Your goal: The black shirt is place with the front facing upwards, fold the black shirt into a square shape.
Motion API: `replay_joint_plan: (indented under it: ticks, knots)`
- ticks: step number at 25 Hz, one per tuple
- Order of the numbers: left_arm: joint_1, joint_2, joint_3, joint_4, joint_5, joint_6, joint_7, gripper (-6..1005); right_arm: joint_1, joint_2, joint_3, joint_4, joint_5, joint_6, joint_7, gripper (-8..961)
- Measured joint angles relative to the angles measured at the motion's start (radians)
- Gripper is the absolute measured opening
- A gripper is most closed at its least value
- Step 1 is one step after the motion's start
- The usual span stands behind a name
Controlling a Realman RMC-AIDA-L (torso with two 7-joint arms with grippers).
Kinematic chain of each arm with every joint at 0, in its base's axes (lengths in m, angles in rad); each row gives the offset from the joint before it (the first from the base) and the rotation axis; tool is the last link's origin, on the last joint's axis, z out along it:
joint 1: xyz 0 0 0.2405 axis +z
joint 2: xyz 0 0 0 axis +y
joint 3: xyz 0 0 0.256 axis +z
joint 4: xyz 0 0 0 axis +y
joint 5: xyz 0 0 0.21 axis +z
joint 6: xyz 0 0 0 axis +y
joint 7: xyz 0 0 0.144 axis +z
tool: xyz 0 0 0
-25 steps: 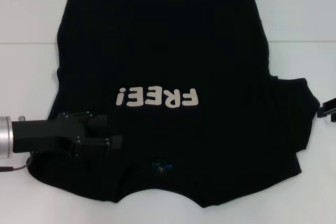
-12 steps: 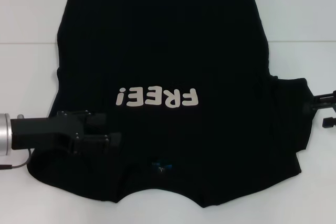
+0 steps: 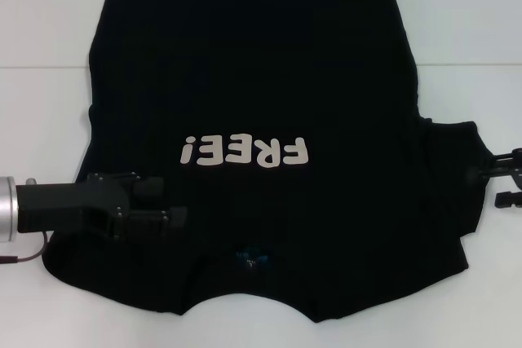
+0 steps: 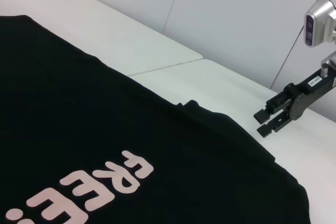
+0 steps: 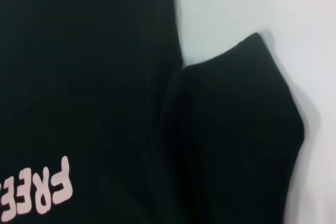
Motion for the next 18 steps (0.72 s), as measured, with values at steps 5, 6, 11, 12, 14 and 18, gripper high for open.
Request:
replay_joint_plan:
  ticks: [5,6,11,12,14,18]
  knots:
    - [0.000,-0.004,0.004,-0.001,0.000,-0.001,-0.002,828,0.004,0.006,-0.008,0.018,0.000,0.027,-0.007,791]
    - [0.000,-0.004,0.005,-0.001,0.000,-0.001,-0.002,828,0.005,0.007,-0.008,0.022,0.000,0.033,-0.009,792]
    - [-0.003,-0.004,0.007,0.000,0.000,-0.002,-0.009,828,0.005,0.012,-0.009,0.039,0.000,0.061,-0.023,794]
    - [-0.004,-0.003,0.007,0.000,0.000,-0.003,-0.010,828,0.005,0.013,-0.009,0.041,0.000,0.064,-0.026,795]
    - [-0.006,-0.002,0.008,-0.001,0.000,-0.003,-0.011,828,0.007,0.015,-0.010,0.045,0.000,0.069,-0.031,796]
    - [-0.009,-0.003,0.009,0.000,0.000,-0.004,-0.012,828,0.010,0.018,-0.010,0.046,0.000,0.076,-0.036,796]
